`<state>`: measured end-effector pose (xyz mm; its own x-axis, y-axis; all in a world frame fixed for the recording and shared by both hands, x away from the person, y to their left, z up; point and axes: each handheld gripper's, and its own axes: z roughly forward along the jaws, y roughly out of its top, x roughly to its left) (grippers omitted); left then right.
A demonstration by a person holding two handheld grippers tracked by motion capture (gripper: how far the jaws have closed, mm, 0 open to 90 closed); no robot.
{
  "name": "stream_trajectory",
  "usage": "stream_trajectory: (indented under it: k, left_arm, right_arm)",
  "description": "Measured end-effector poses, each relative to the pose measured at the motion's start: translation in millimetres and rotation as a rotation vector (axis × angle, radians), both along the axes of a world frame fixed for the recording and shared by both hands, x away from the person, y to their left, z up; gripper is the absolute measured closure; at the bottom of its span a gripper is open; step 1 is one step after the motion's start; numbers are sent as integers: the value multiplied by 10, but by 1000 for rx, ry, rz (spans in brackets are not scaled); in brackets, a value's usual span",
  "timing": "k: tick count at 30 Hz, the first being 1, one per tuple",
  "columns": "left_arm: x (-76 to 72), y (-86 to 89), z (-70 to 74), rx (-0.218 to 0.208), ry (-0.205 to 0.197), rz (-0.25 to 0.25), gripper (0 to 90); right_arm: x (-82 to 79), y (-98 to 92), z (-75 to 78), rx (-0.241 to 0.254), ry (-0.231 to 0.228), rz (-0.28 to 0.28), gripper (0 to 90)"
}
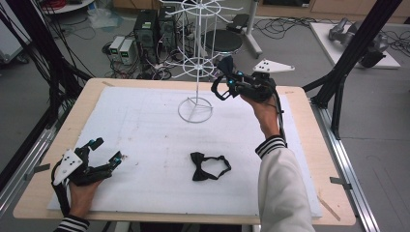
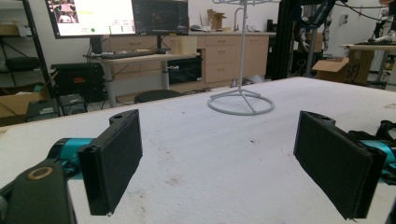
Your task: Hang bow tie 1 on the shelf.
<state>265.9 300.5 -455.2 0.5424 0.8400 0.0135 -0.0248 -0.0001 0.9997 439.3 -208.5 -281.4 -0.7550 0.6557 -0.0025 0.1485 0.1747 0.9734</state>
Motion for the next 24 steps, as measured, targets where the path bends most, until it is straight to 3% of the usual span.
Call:
stream_trajectory:
  k: [13, 24]
  left_arm:
    - [-3, 1, 1, 10, 0, -1, 158]
    - [-3, -4, 0, 9, -5, 2, 158]
  right_arm:
    - [-108, -21, 88, -6, -16, 9, 728]
    - [-228, -181, 203, -1, -32, -26, 728]
